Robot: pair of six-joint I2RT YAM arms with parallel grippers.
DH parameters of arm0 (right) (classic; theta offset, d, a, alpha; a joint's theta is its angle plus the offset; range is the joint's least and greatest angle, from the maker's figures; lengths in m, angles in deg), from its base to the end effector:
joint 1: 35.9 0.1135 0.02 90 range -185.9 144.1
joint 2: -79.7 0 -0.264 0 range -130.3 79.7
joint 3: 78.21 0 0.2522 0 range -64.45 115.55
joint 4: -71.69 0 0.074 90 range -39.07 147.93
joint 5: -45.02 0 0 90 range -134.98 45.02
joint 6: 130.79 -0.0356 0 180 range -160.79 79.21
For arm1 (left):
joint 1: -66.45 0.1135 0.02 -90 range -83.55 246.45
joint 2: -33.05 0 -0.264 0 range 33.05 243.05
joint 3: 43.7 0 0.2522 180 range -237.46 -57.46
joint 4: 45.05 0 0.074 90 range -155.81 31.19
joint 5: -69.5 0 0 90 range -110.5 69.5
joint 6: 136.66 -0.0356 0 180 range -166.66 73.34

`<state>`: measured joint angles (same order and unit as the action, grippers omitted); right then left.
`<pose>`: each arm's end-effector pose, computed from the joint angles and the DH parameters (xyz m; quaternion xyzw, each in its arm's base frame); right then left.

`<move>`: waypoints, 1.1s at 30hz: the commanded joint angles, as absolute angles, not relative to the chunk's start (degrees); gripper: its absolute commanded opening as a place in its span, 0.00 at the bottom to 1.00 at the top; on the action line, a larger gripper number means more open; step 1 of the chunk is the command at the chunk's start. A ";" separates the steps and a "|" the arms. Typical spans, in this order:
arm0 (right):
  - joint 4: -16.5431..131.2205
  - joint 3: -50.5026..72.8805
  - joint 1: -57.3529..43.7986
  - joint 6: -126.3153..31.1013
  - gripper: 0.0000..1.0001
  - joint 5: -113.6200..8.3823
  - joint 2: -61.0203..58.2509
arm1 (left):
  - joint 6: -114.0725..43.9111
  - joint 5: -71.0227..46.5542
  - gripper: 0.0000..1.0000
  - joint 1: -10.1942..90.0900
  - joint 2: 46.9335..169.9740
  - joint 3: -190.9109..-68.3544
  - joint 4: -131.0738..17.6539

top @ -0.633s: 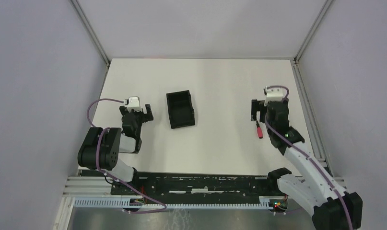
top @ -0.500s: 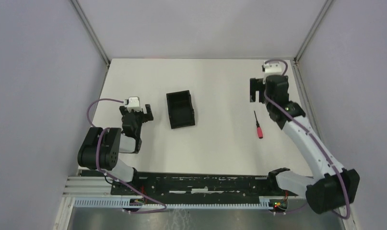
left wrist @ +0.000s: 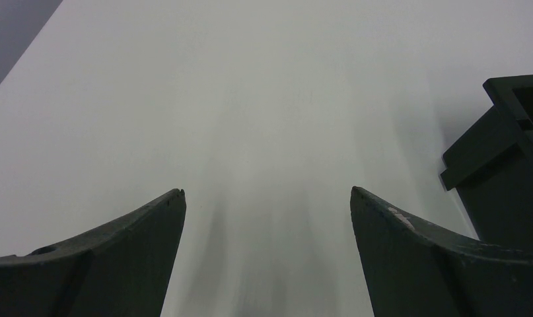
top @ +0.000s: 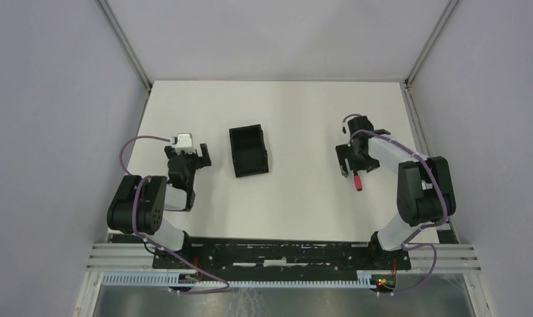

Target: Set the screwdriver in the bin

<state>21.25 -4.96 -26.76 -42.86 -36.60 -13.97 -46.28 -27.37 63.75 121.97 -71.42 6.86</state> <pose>0.3060 0.0440 0.1858 -0.0485 0.9823 -0.0555 0.1721 0.2444 -0.0073 0.1388 -0.0234 0.7613 0.0283 0.6474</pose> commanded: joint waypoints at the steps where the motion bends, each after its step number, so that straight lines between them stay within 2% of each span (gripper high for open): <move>1: 23.39 -9.63 -27.41 -43.24 0.84 -35.98 -14.40 | -45.42 -26.86 1.00 63.91 121.20 -71.70 8.38; 3: 25.03 -12.23 -27.98 -43.14 0.79 -36.34 -14.93 | -45.43 -26.89 1.00 63.98 121.20 -71.70 8.38; 4: 25.64 -13.37 -28.36 -43.12 0.74 -36.62 -15.25 | -45.42 -26.90 1.00 63.91 121.20 -71.70 8.42; 6: 26.46 -14.70 -28.88 -43.15 0.57 -37.70 -15.95 | -45.41 -26.86 1.00 63.90 121.18 -71.70 8.38; 10: 25.15 -13.08 -29.07 -42.15 0.15 -40.46 -16.46 | -45.38 -26.89 1.00 63.93 121.20 -71.70 8.41; 11: 23.66 -11.11 -29.10 -41.95 0.01 -40.49 -16.30 | -45.38 -26.88 1.00 63.92 121.20 -71.70 8.42; 18: 2.51 11.77 -29.07 -39.27 0.00 -43.99 -15.40 | -45.36 -26.90 1.00 63.91 121.20 -71.70 8.42; 22: -3.91 22.61 -29.10 -40.69 0.00 -43.01 -14.73 | -45.42 -26.82 1.00 63.97 121.20 -71.70 8.41; 29: -1.60 27.50 -28.43 -48.04 0.00 -47.58 -14.19 | -45.40 -26.91 1.00 63.90 121.20 -71.70 8.42; 33: 8.97 24.18 -20.75 -54.68 0.00 -50.92 -12.64 | -45.40 -26.90 1.00 63.94 121.20 -71.70 8.42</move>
